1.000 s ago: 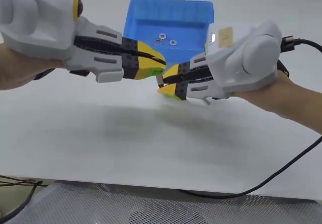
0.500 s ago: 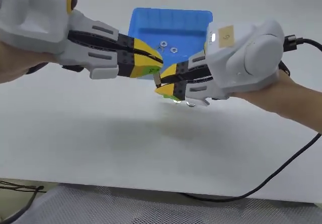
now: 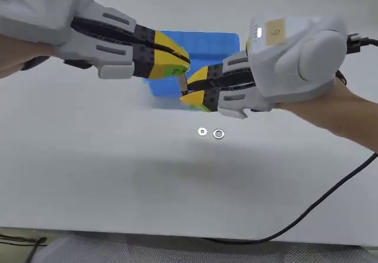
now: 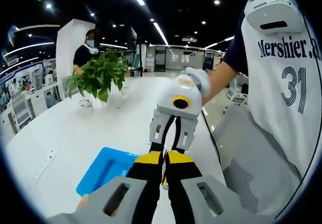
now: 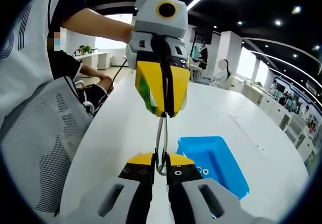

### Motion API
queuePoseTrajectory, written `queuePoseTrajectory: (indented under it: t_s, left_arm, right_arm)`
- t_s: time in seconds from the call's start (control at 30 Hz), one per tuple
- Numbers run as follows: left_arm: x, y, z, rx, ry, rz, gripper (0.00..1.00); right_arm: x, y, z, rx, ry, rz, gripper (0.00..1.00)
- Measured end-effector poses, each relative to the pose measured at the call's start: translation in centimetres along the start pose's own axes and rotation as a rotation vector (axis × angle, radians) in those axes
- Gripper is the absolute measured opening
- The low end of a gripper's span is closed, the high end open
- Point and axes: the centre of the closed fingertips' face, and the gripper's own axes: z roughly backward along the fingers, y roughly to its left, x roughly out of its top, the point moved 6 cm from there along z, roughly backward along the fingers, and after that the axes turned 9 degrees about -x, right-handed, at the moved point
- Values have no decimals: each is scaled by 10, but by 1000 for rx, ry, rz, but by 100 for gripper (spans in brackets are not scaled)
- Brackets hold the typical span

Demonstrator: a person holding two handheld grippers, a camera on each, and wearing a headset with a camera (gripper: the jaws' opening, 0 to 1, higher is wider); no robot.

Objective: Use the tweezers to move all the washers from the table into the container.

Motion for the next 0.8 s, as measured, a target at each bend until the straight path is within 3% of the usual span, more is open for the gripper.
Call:
queuePoseTrajectory:
  t_s: [0.3,0.8]
  left_arm:
    - [13,17,0,-7,-4,-29,6]
    - [15,66,-5,-13,-7,-69,5]
  right_arm:
    - [4,-21,2,-42,-7,10,10]
    - [-9,-68,-6,-112,2,0,10]
